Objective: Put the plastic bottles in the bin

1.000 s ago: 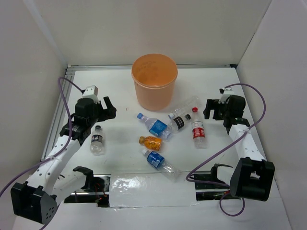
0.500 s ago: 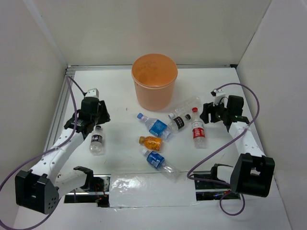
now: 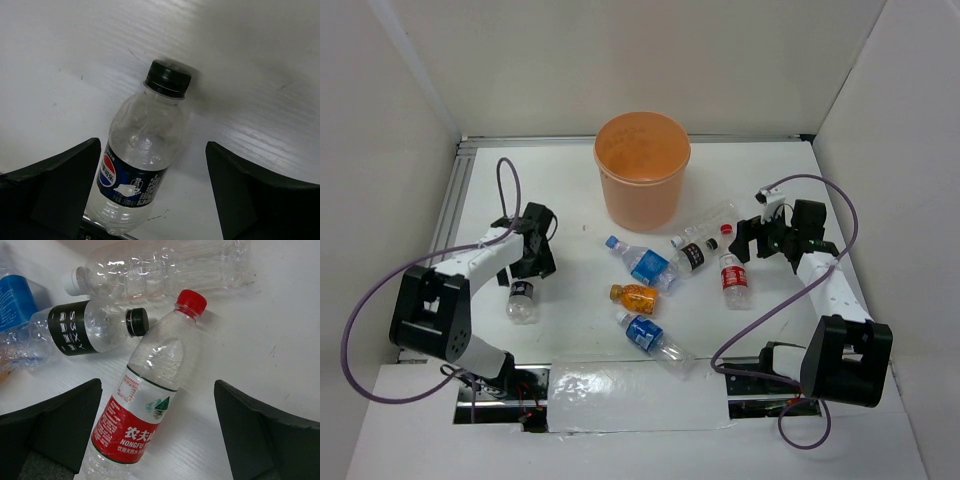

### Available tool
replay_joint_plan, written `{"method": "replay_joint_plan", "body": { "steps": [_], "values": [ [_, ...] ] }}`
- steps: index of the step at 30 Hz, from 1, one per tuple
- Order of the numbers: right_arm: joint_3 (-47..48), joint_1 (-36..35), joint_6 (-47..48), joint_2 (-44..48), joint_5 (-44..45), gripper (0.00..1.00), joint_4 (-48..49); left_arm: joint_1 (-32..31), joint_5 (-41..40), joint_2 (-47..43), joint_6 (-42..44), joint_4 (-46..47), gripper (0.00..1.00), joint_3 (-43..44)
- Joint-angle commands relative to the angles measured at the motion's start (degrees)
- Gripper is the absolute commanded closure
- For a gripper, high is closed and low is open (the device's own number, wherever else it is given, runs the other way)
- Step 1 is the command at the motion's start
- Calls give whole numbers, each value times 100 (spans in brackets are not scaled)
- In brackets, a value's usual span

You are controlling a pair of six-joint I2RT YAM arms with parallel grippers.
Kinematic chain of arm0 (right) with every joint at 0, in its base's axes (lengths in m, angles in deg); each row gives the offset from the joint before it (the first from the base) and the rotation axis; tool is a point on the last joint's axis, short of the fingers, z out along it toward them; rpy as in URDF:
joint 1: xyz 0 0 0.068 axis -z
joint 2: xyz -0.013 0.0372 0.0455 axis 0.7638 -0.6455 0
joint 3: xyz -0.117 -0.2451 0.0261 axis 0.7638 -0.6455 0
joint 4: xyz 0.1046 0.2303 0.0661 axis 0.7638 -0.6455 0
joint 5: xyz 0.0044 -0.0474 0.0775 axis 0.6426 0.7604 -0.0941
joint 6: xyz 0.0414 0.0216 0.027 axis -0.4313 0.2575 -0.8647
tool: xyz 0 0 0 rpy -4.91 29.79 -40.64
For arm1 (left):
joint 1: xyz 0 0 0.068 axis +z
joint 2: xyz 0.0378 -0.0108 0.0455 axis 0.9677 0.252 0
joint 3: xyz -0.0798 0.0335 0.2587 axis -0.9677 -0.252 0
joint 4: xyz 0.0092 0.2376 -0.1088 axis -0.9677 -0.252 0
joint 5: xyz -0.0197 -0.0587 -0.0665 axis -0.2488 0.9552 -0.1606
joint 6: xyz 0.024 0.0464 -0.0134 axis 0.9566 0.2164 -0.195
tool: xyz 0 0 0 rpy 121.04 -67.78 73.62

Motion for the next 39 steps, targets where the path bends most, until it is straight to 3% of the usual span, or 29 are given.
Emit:
{"method": "replay_joint_plan", "body": {
  "steps": [1,4,6,9,12,16,21,23,27,31,32,36,39],
  "values": [
    [131,-4,76,-9,-111,0,117,16,-114,335,-272,-322,1,84],
    [131,49,76,-9,-42,0,117,16,150,589,-211,-164,7,31],
    [131,49,76,-70,20,0,117,16,334,652,-158,-102,37,31],
    [209,49,76,-132,82,0,-5,-124,388,486,-158,-102,68,206],
    [534,49,76,-237,239,4,-443,-439,597,11,52,-443,76,925],
    [728,49,76,-351,591,5,-937,-1029,1020,-342,438,-550,85,2723],
    [728,49,67,-474,592,2,-876,-1610,1687,-185,966,651,89,4274],
    [676,49,15,-667,539,2,-823,-1689,1898,18,1178,1666,87,4687],
    [737,49,-38,-913,539,0,-823,-1689,1962,904,1353,2760,84,5479],
    [737,49,24,-914,478,0,-823,-1742,1803,2117,1354,2693,76,6463],
    [789,49,93,-984,477,0,-910,-1742,1751,2285,1406,2693,69,6552],
    [852,-65,94,-1186,538,0,-911,-1804,1803,2638,1539,2913,8,6553],
    [781,-337,94,-1475,600,0,-806,-1804,1803,2787,1661,2913,0,6806]
  ]
}}
